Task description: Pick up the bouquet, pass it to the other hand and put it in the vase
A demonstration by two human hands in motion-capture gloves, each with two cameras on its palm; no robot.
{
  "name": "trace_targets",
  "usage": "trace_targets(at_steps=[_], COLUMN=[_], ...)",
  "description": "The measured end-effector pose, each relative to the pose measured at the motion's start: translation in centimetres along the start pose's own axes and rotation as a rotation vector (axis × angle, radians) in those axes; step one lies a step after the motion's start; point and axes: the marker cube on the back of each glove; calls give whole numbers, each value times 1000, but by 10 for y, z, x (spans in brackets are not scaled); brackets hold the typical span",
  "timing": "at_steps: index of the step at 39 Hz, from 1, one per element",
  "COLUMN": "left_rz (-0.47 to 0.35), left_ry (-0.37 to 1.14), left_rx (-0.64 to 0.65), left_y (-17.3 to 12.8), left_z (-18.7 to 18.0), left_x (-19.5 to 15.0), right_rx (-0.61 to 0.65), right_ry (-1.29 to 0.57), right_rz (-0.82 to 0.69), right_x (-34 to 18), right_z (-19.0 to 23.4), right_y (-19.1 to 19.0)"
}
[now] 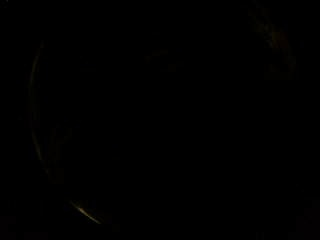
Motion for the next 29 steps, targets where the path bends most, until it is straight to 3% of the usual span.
trace_targets(at_steps=[6, 10, 14, 19, 24, 29], left_rz=[-33, -95, -242, -403, -512, -500], left_ry=[-8, -31, -111, -231, -262, -171], left_rx=[-38, -127, -380, -668, -776, -826], left_y=[3, 19, 60, 136, 199, 212], left_z=[-2, -6, -20, -62, -108, -123], left_x=[-38, -73, -142, -228, -236, -234], right_rx=[7, 32, 81, -30, -101, -126], right_ry=[-8, 31, 122, 72, 68, 68], right_rz=[52, 48, -54, 27, 267, 274], right_x=[12, 16, 8, 23, 52, 74], right_z=[-2, -3, -8, -16, -21, -22], right_y=[-2, 0, 13, 35, 53, 61])
